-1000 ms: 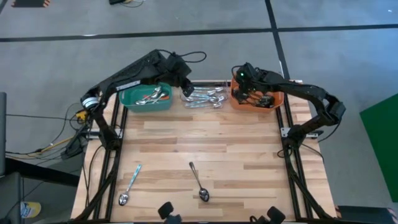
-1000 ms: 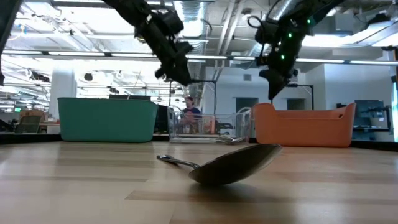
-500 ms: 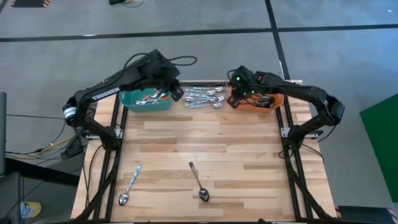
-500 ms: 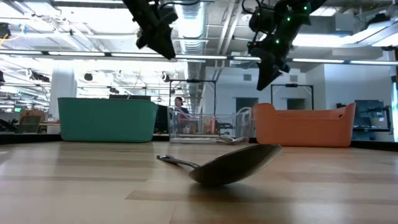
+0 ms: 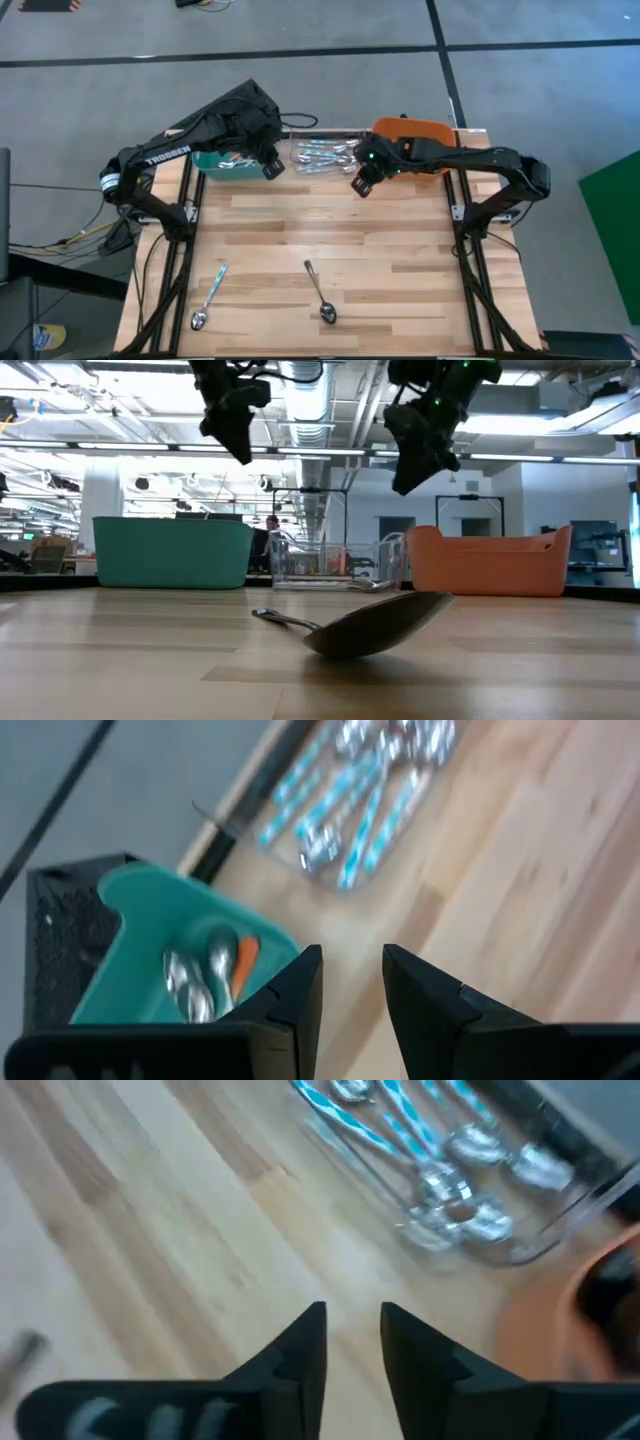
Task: Sort silverware by color (type)
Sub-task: Put the black spoon into the orange bin
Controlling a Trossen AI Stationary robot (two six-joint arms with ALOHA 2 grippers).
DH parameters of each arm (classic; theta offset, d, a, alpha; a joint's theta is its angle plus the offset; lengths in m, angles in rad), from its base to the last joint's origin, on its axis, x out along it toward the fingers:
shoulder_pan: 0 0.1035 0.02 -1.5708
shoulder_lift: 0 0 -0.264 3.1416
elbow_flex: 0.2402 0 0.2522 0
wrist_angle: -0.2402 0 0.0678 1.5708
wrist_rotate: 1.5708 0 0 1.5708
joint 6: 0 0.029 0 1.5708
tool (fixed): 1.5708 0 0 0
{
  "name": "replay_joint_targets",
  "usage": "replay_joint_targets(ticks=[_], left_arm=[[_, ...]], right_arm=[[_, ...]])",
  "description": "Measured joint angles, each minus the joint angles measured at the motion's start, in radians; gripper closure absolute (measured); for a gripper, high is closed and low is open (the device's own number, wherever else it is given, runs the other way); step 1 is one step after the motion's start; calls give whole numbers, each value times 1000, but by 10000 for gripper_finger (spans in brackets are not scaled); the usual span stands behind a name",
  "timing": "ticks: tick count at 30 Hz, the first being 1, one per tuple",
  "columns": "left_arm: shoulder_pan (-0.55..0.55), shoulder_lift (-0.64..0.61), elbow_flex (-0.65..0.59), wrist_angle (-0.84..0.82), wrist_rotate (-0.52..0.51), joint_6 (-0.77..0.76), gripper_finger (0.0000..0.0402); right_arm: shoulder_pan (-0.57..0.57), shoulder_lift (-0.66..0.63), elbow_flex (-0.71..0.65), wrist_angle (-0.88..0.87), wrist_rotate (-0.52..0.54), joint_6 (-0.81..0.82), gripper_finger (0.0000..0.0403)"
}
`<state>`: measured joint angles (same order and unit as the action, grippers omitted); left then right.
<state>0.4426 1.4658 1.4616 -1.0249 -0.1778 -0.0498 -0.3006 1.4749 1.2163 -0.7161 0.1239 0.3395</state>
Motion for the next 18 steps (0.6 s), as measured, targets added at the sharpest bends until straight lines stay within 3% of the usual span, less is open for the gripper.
replay_joint_targets(ticks=[3,9,18], left_arm=[[-15,0,0,-79,1,14,305],[-38,0,0,-133,1,83,305],[-38,0,0,-137,1,188,306]], right_arm=[[44,-1,0,8,-29,161,266],[146,5,0,74,-223,469,253],[335,66,-2,167,-255,771,263]])
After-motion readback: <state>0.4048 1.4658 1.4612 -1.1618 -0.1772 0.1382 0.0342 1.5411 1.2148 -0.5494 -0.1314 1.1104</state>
